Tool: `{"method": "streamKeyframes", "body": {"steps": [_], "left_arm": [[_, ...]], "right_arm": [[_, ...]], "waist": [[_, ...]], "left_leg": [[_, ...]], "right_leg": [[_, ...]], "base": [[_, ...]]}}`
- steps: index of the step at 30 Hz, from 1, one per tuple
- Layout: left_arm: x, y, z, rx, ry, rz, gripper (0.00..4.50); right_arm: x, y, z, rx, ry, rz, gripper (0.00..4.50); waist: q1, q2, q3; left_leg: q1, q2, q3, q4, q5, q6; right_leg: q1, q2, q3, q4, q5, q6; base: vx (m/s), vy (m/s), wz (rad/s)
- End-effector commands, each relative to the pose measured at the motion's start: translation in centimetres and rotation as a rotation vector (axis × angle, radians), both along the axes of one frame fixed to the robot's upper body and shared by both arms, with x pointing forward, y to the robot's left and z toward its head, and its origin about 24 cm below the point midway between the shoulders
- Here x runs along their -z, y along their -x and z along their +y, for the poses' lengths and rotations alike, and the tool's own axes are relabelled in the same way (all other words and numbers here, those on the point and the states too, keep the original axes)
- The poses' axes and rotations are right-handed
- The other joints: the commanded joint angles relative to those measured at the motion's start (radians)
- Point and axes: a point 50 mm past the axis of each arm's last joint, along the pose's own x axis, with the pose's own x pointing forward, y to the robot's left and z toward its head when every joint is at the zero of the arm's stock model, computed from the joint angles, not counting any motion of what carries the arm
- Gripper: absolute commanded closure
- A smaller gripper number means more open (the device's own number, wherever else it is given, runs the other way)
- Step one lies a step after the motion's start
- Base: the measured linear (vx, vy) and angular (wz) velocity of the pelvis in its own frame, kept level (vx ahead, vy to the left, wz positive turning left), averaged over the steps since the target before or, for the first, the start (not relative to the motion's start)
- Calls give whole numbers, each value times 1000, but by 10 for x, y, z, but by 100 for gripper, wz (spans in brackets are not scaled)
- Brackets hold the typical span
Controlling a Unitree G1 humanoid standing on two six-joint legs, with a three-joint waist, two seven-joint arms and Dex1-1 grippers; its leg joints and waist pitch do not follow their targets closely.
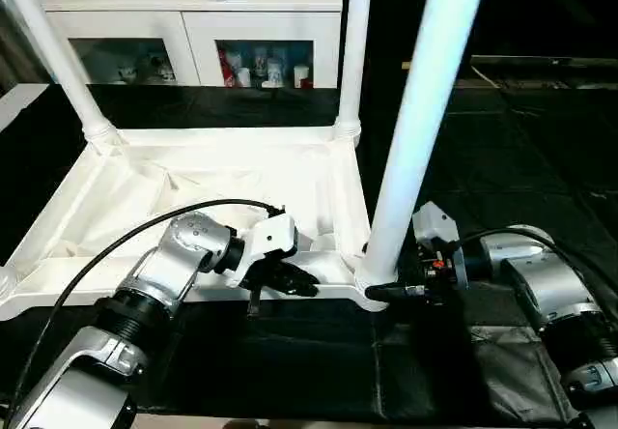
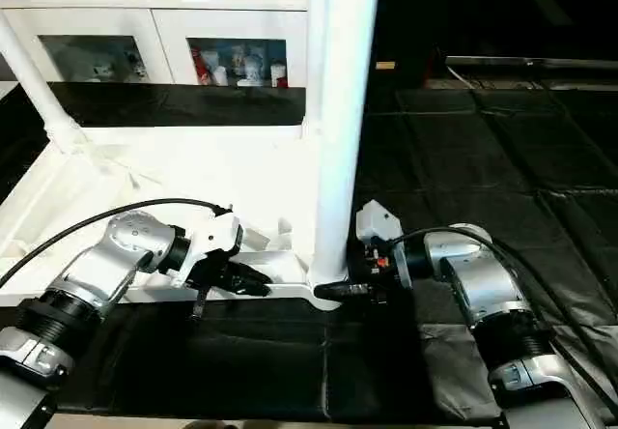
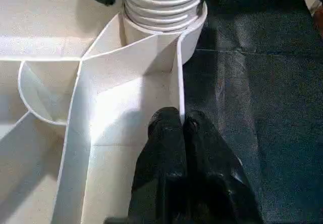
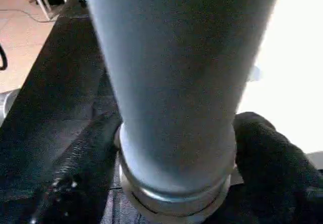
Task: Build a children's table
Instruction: Rotate leg to tighten
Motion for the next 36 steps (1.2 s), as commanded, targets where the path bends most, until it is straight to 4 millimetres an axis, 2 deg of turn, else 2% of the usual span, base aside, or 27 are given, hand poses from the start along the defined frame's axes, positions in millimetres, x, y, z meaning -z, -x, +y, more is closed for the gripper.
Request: {"method": "streamKeyframes", "body": {"steps": [1,3,5,11,15,16,17,19,20,21,22,23,24,25,26,28,29,31,33,34,36], "left_arm": [[-4,4,-7,90,-8,-11,450],[-3,4,-7,91,-8,-10,450],[-3,5,-8,86,4,-3,450],[-5,4,-11,50,41,18,450],[-3,-3,-15,-89,64,6,450],[-3,-4,-16,-122,70,4,450],[-3,-6,-18,-157,80,1,450],[-4,-10,-23,-237,110,-11,450],[-6,-13,-29,-309,135,-19,450],[-7,-14,-34,-345,149,-20,450],[-7,-14,-34,-345,149,-20,450],[-8,-14,-42,-407,174,-22,450],[-9,-14,-46,-434,184,-23,450],[-9,-15,-51,-464,190,-28,450],[-9,-14,-58,-513,196,-30,450],[-8,-14,-65,-559,193,-35,450],[-8,-13,-70,-582,188,-41,450],[-7,-13,-72,-596,181,-48,450],[-7,-11,-75,-604,168,-56,450],[-7,-11,-75,-601,164,-59,450],[-8,-11,-71,-591,157,-65,450]], "right_arm": [[-4,-3,2,-18,8,-9,134],[-2,-3,2,-21,2,-1,151],[-2,-2,3,-24,-8,6,164],[2,3,5,-27,-44,34,171],[6,5,13,80,-157,77,173],[8,5,15,118,-173,80,173],[10,4,18,160,-184,80,173],[16,4,27,240,-198,69,173],[22,3,37,328,-217,48,173],[26,2,43,388,-234,72,173],[26,2,43,388,-234,72,173],[31,0,53,493,-261,99,173],[33,-2,58,538,-270,102,173],[34,-3,63,570,-276,108,173],[37,-5,72,626,-264,105,173],[38,-8,80,671,-252,106,173],[38,-10,85,703,-233,93,173],[38,-12,88,724,-225,92,173],[36,-14,92,734,-232,76,173],[35,-14,93,732,-239,75,117],[34,-14,91,738,-251,67,103]], "waist": [[-4,-19,-75],[-4,-15,-75],[-5,-15,-76],[-4,-14,-77],[-6,-13,-77],[-4,-14,-74],[-7,-13,-73],[-13,-12,-70],[-17,-11,-66],[-20,-12,-66],[-30,-14,-67],[-39,-12,-65],[-44,-12,-63],[-52,-14,-65],[-62,-14,-63],[-69,-16,-64],[-76,-16,-63],[-79,-16,-64],[-81,-15,-63],[-79,-15,-63],[-79,-13,-64]], "left_leg": [[4,15,6,-66,-199,74],[5,16,6,-66,-202,74],[5,15,6,-66,-202,73],[6,16,6,-66,-198,75],[5,16,7,-65,-194,79],[9,16,7,-66,-208,72],[6,15,6,-69,-221,61],[8,12,3,-72,-251,45],[9,12,3,-74,-265,33],[10,10,2,-75,-274,28],[3,8,-2,-78,-274,20],[-1,7,-5,-80,-280,18],[-1,6,-4,-81,-288,17],[5,4,-5,-78,-299,14],[1,4,-5,-78,-299,16],[3,0,-5,-75,-303,22],[0,0,-5,-76,-300,28],[4,-1,-4,-74,-308,36],[1,1,-5,-76,-311,39],[2,0,-5,-76,-312,41],[1,1,-6,-78,-309,45]], "right_leg": [[60,-33,38,-64,-291,-212],[59,-32,38,-64,-288,-215],[60,-31,37,-64,-279,-218],[61,-31,38,-61,-256,-230],[59,-29,39,-59,-249,-233],[58,-30,38,-65,-274,-229],[60,-31,37,-68,-304,-216],[60,-33,33,-76,-369,-192],[55,-33,35,-82,-402,-175],[55,-34,33,-85,-422,-167],[63,-34,30,-84,-436,-154],[64,-32,27,-86,-465,-135],[61,-32,27,-90,-483,-129],[58,-33,24,-97,-508,-120],[57,-32,25,-97,-509,-117],[55,-31,22,-102,-526,-110],[54,-31,22,-103,-522,-111],[51,-29,21,-108,-530,-104],[51,-28,22,-106,-522,-104],[50,-28,22,-107,-520,-102],[52,-28,23,-105,-505,-104]], "base": [[0,0,0],[0,0,0],[0,0,0],[0,0,0],[0,0,0],[0,0,0],[0,0,0],[0,0,0],[0,0,0],[0,0,0],[0,0,0],[0,0,0],[0,0,0],[0,0,0],[0,0,0],[0,0,0],[0,0,0],[0,0,0],[0,0,0],[0,0,0],[0,0,0]]}}
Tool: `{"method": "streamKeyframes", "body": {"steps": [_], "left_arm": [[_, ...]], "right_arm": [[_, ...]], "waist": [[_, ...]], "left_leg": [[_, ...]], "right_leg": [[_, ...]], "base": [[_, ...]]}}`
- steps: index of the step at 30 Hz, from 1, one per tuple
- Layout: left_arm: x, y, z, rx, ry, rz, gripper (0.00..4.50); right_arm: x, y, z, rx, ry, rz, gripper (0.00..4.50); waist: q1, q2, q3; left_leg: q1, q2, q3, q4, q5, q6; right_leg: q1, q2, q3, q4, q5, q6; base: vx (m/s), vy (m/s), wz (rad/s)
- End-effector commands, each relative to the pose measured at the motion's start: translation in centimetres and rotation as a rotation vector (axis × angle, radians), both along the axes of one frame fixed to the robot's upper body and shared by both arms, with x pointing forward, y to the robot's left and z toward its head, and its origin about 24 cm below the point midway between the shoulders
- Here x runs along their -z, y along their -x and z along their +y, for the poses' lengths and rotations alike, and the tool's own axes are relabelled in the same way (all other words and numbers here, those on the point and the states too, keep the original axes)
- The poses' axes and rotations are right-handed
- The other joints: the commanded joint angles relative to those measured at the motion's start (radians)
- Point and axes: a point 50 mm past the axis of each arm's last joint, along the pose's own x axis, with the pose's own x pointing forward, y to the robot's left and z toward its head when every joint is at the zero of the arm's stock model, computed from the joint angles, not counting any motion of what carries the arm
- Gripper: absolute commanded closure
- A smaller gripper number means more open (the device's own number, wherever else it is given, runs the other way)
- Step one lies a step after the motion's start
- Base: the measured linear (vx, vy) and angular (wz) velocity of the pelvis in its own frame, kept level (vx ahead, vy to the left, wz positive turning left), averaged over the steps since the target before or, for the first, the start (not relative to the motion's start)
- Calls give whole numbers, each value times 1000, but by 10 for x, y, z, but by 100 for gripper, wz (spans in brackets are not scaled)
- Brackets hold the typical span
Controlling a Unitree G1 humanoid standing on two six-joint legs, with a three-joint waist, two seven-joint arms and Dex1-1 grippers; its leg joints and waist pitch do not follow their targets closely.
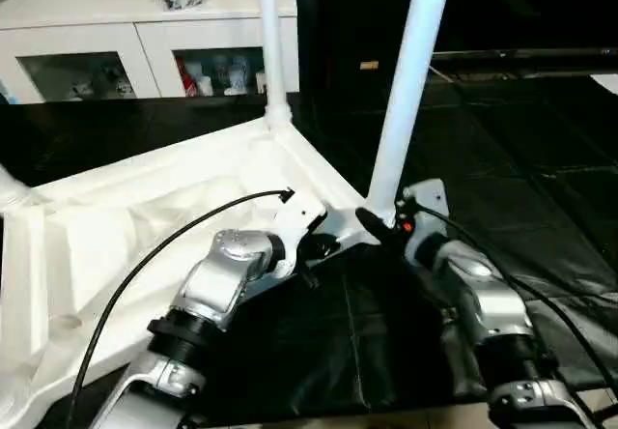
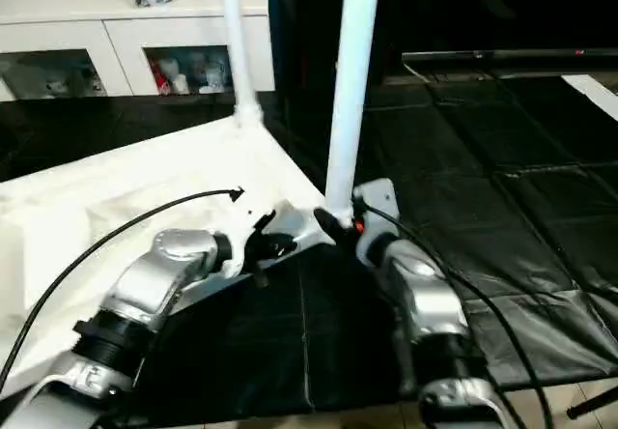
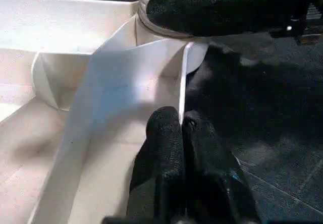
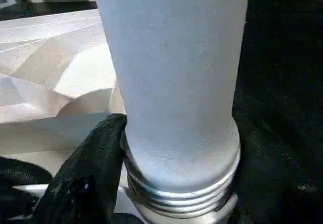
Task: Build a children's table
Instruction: Rotate leg to tighten
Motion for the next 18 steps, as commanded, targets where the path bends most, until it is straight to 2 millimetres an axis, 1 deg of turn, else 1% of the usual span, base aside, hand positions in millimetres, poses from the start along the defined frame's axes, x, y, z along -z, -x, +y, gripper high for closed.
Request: {"method": "streamKeyframes", "body": {"steps": [1,2,3,4,5,6,7,8,9,10,11,12,14,15,16,17,18], "left_arm": [[-17,0,-18,44,41,-72,450],[-16,0,-16,46,36,-70,450],[-16,0,-15,47,33,-70,450],[-16,0,-12,51,29,-68,450],[-15,1,-10,57,25,-67,450],[-14,1,-3,79,14,-64,450],[-14,2,-1,91,10,-63,450],[-14,2,2,103,6,-63,450],[-13,3,3,111,5,-62,450],[-13,3,5,124,4,-62,450],[-12,3,14,172,0,-55,450],[-12,4,17,189,-4,-51,450],[-12,4,21,217,-12,-55,450],[-12,6,24,257,-12,-47,450],[-12,6,26,273,-13,-45,450],[-12,8,29,325,-23,-39,450],[-11,10,32,362,-33,-34,450]], "right_arm": [[8,14,51,-205,-90,51,96],[7,14,49,-208,-92,41,82],[6,14,48,-211,-93,35,66],[5,14,45,-210,-94,28,57],[4,14,41,-214,-96,19,53],[2,16,31,-250,-86,-2,46],[1,17,26,-269,-79,-13,34],[-1,18,21,-290,-70,-24,20],[-1,19,19,-298,-66,-27,11],[-2,19,14,-312,-60,-31,6],[-5,23,-3,-372,-35,-43,3],[-7,24,-9,-400,-22,-48,3],[-9,26,-16,-433,-7,-58,3],[-13,26,-23,-459,0,-61,3],[-14,26,-26,-470,3,-62,3],[-19,26,-33,-503,14,-70,3],[-22,25,-37,-517,27,-80,3]], "waist": [[7,-12,-63],[6,-12,-64],[7,-11,-64],[6,-10,-65],[7,-10,-65],[7,-10,-66],[10,-11,-68],[13,-10,-68],[13,-10,-69],[13,-10,-70],[18,-10,-72],[21,-11,-73],[27,-9,-74],[26,-10,-74],[29,-10,-73],[32,-8,-72],[33,-8,-72]], "left_leg": [[-5,3,-3,-77,-309,48],[-7,4,-4,-78,-306,47],[-5,4,-3,-78,-304,47],[-4,4,-2,-78,-299,49],[-6,5,-1,-78,-293,51],[-6,5,-2,-78,-290,52],[-5,6,-1,-77,-282,61],[-4,8,1,-76,-266,68],[-5,8,3,-74,-255,70],[-6,8,3,-74,-244,72],[-6,6,3,-71,-224,81],[-4,7,4,-69,-218,86],[-7,9,5,-66,-184,103],[-9,8,6,-66,-181,105],[-8,8,5,-66,-184,103],[-3,9,6,-67,-206,100],[-3,10,6,-67,-213,99]], "right_leg": [[48,-30,27,-98,-486,-114],[50,-30,27,-95,-472,-117],[48,-30,28,-96,-465,-120],[48,-29,30,-94,-444,-130],[50,-29,30,-91,-426,-138],[52,-30,31,-90,-416,-141],[54,-29,32,-88,-390,-146],[52,-29,35,-84,-349,-163],[53,-28,36,-81,-328,-174],[54,-28,36,-78,-310,-183],[59,-28,34,-75,-277,-197],[60,-28,35,-75,-268,-199],[59,-28,37,-65,-206,-224],[59,-28,37,-63,-200,-228],[60,-28,36,-64,-208,-229],[58,-29,36,-68,-242,-227],[58,-29,36,-68,-250,-227]], "base": [[0,0,0],[0,0,0],[0,0,0],[0,0,0],[0,0,0],[0,0,0],[0,0,0],[0,0,0],[0,0,0],[0,0,0],[0,0,0],[0,0,0],[0,0,0],[0,0,0],[0,0,0],[0,0,0],[0,0,0]]}}
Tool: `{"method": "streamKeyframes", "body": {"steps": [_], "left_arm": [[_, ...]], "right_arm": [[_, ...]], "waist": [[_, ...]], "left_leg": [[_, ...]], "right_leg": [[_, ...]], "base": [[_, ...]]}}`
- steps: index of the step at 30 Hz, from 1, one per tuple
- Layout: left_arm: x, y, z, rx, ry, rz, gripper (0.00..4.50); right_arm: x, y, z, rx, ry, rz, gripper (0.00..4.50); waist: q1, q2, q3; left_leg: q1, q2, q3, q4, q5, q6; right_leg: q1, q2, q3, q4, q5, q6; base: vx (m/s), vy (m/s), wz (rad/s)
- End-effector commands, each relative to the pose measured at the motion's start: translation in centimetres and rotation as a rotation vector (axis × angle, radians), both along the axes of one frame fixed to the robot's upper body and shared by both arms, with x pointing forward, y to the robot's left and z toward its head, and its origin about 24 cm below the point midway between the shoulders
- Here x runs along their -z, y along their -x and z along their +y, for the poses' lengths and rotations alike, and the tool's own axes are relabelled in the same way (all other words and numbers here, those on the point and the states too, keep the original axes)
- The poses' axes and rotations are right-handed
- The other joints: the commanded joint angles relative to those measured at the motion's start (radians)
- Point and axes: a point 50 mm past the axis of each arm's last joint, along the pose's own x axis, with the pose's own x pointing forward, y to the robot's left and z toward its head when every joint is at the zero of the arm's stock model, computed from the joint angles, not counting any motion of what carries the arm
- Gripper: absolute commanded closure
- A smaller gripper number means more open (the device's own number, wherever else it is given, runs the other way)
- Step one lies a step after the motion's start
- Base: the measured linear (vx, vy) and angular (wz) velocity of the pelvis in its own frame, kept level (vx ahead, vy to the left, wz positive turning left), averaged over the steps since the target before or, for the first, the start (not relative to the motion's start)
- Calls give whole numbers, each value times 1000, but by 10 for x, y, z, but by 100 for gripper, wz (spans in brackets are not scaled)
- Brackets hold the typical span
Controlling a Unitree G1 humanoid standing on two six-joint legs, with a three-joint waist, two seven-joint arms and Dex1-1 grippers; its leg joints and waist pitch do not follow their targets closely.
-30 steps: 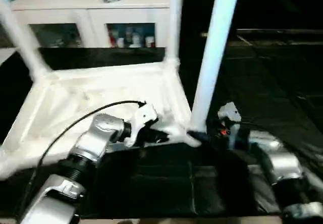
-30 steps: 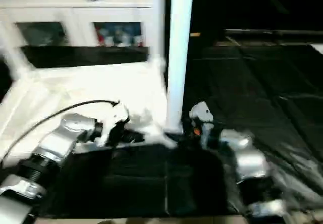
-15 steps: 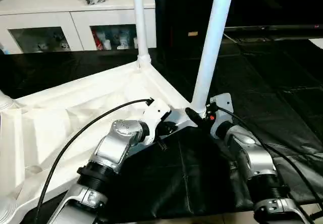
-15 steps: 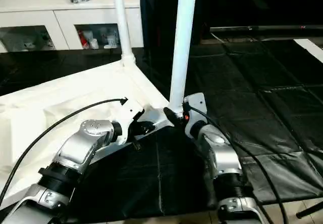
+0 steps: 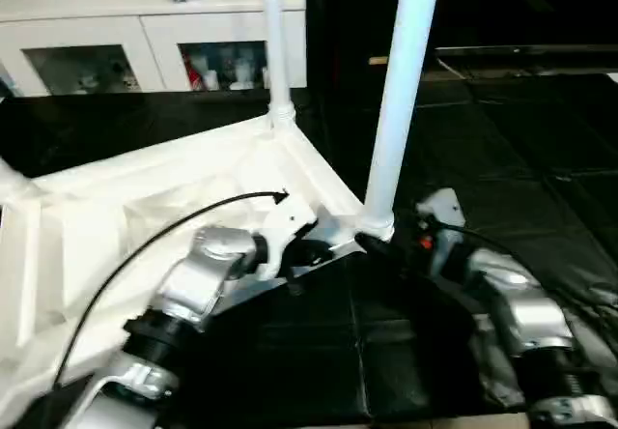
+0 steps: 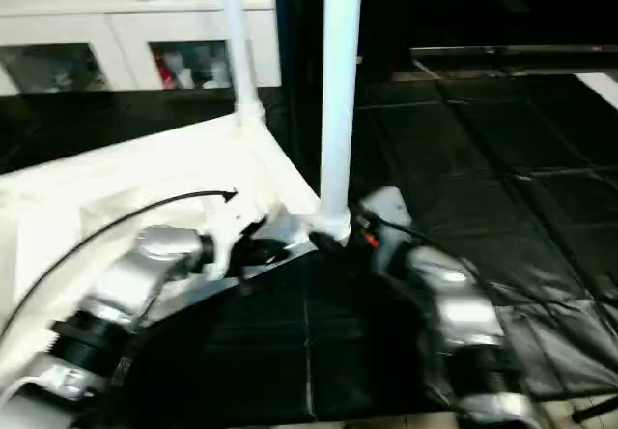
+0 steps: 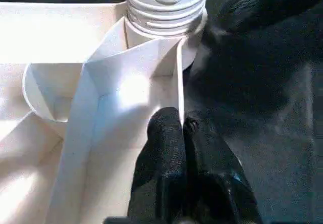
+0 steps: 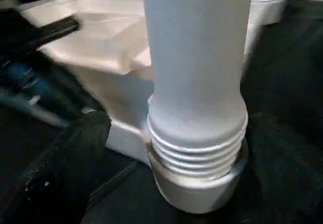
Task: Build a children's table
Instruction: Rotate leg to tighten
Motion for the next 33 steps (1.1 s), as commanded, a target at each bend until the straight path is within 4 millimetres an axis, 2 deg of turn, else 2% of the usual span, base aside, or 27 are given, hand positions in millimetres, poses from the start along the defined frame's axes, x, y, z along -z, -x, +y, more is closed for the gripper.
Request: {"method": "streamKeyframes", "body": {"steps": [1,3,5,8,11,15,16,22,33], "left_arm": [[-5,4,-4,109,10,-10,450],[-4,5,1,158,-15,-3,450],[-4,7,7,219,-37,16,450],[-4,8,11,267,-51,28,450],[-4,9,16,340,-84,41,450],[-4,12,17,380,-90,66,450],[-4,12,17,390,-92,66,450],[-6,14,18,437,-105,68,450],[-4,20,15,503,-116,85,450]], "right_arm": [[-10,-1,5,-84,-12,-41,3],[-15,-3,0,-107,20,-72,3],[-19,0,-4,-216,77,-76,3],[-20,2,-6,-303,110,-64,3],[-22,6,-4,-451,147,-39,3],[-21,7,-4,-510,177,-23,3],[-20,6,-3,-519,185,-15,29],[-17,6,2,-539,182,-4,77],[-14,8,8,-578,144,0,172]], "waist": [[5,-8,-71],[8,-7,-70],[12,-9,-68],[23,-8,-68],[32,-13,-70],[34,-13,-70],[35,-13,-70],[38,-14,-72],[44,-8,-73]], "left_leg": [[1,11,6,-63,-224,95],[5,12,7,-64,-239,84],[9,13,7,-66,-260,75],[8,14,7,-66,-267,72],[5,15,7,-65,-251,78],[6,16,8,-64,-235,76],[6,16,8,-64,-235,76],[4,16,7,-63,-221,76],[6,17,6,-64,-232,67]], "right_leg": [[65,-29,37,-71,-261,-222],[61,-30,38,-72,-276,-220],[60,-28,38,-72,-301,-219],[61,-29,39,-72,-318,-213],[63,-30,40,-68,-299,-216],[62,-32,41,-66,-291,-228],[61,-32,42,-65,-291,-229],[64,-32,41,-62,-275,-232],[65,-32,41,-61,-273,-233]], "base": [[0,0,0],[0,0,0],[0,0,0],[0,0,0],[0,0,0],[0,0,0],[0,0,0],[0,0,0],[0,0,0]]}}
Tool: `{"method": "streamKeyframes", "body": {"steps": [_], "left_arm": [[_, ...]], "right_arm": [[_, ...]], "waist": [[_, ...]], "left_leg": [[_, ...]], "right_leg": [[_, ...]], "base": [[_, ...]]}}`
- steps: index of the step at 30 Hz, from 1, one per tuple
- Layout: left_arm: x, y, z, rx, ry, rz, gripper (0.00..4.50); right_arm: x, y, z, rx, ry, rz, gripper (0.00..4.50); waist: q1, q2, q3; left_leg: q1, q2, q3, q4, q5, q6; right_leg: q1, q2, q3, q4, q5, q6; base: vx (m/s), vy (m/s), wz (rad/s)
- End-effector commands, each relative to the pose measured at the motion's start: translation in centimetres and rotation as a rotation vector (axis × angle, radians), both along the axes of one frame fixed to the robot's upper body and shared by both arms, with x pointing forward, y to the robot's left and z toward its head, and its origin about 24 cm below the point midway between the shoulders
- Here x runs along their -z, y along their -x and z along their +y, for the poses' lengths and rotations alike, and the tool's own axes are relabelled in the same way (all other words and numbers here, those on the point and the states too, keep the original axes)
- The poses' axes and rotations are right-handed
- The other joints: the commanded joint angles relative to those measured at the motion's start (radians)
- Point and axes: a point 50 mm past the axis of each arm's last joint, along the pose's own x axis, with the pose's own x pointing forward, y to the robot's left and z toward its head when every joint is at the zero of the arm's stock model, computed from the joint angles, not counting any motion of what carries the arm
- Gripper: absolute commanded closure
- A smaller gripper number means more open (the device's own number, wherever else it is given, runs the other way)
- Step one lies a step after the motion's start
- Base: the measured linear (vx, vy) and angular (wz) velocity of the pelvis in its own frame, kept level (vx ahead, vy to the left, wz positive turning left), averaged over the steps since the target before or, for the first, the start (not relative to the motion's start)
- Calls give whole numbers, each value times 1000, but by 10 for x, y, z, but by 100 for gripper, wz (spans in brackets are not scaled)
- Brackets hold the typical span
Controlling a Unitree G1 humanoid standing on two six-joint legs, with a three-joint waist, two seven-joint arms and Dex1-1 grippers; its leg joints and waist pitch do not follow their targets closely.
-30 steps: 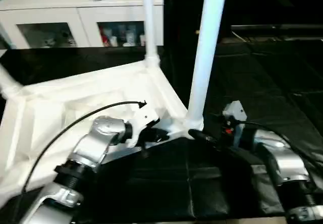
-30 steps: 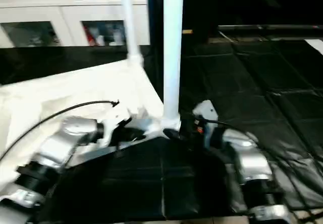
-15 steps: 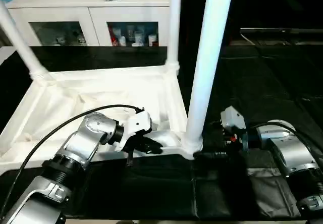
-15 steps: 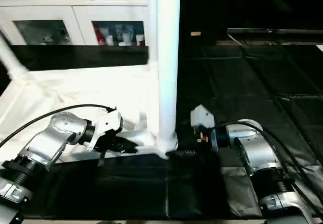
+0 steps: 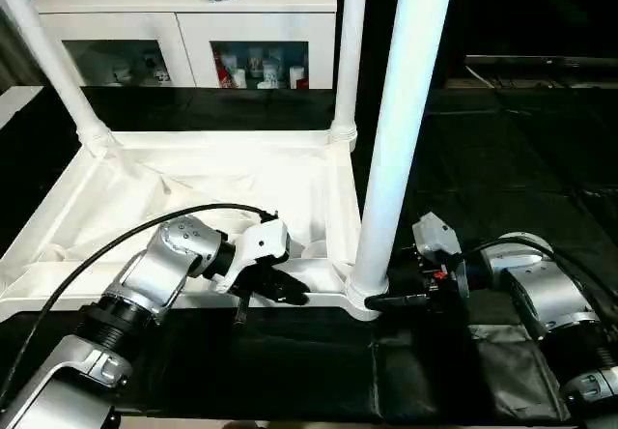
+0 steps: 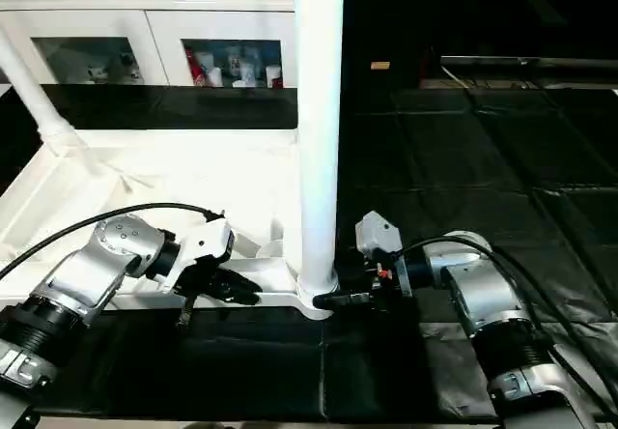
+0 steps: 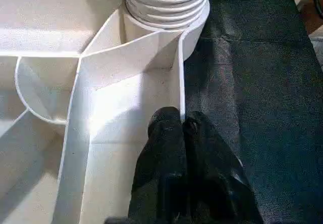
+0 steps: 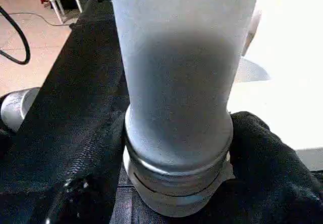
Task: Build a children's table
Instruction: Rotate leg to tighten
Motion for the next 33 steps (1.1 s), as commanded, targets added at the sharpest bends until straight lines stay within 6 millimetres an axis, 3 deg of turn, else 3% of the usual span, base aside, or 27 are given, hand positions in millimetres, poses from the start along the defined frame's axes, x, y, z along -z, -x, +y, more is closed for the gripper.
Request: {"method": "streamKeyframes", "body": {"steps": [1,7,12,13,14,16,19,20,21,22,24,27,30,31,33], "left_arm": [[0,7,-8,105,-19,15,450],[0,6,-9,100,-16,14,450],[0,-4,-14,-43,15,-18,450],[0,-11,-19,-153,45,-38,450],[0,-14,-22,-200,64,-43,450],[-1,-16,-27,-266,88,-50,450],[-1,-19,-36,-365,109,-52,450],[-2,-20,-41,-407,123,-53,450],[-3,-21,-45,-437,134,-53,450],[-3,-21,-48,-465,143,-51,450],[-6,-23,-56,-536,161,-61,450],[-10,-25,-66,-612,185,-76,450],[-12,-24,-69,-623,190,-80,450],[-13,-22,-70,-613,187,-86,450],[-12,-21,-69,-598,182,-90,450]], "right_arm": [[-4,-2,4,-25,-14,-18,172],[-1,3,6,-37,-28,2,178],[1,6,10,43,-102,27,178],[5,5,18,134,-136,31,178],[7,5,21,177,-146,31,178],[15,3,30,279,-132,32,178],[26,-1,41,448,-115,62,178],[28,-3,48,503,-125,59,178],[28,-5,52,544,-129,55,178],[29,-6,56,579,-132,55,178],[28,-11,65,660,-138,54,178],[24,-15,75,724,-135,29,178],[22,-14,80,718,-142,34,178],[22,-12,81,715,-160,46,122],[22,-11,80,716,-166,51,108]], "waist": [[-4,-8,-73],[-4,-7,-74],[-1,-5,-71],[0,-7,-70],[-2,-6,-63],[-7,-7,-63],[-27,-7,-56],[-40,-6,-52],[-45,-3,-52],[-56,-4,-55],[-67,-5,-57],[-80,-2,-57],[-79,-3,-60],[-76,-5,-61],[-74,-3,-63]], "left_leg": [[4,16,5,-68,-228,68],[5,16,6,-67,-232,68],[8,17,6,-70,-255,63],[9,17,6,-70,-262,59],[19,14,8,-71,-301,44],[13,11,1,-75,-311,27],[17,6,-3,-78,-362,5],[9,-2,-9,-80,-393,0],[14,-1,-10,-78,-400,-2],[19,-2,-11,-75,-404,-2],[10,-2,-14,-81,-399,9],[10,-2,-15,-82,-405,16],[9,-2,-13,-82,-395,31],[8,-1,-11,-83,-377,37],[4,1,-9,-84,-347,44]], "right_leg": [[59,-30,38,-63,-265,-234],[60,-30,38,-63,-255,-240],[58,-30,39,-68,-291,-231],[58,-30,38,-70,-307,-226],[49,-30,38,-82,-380,-210],[56,-33,33,-86,-452,-172],[50,-32,26,-99,-548,-127],[54,-30,12,-113,-637,-71],[51,-33,12,-117,-651,-63],[48,-35,11,-122,-641,-66],[55,-30,8,-119,-603,-71],[52,-27,7,-120,-566,-84],[51,-27,13,-119,-534,-94],[53,-26,17,-114,-501,-105],[55,-27,22,-107,-446,-123]], "base": [[0,0,0],[0,0,0],[0,0,0],[0,0,0],[0,0,0],[0,0,0],[0,0,0],[0,0,0],[0,0,0],[0,0,0],[0,0,0],[0,0,0],[0,0,0],[0,0,0],[0,0,0]]}}
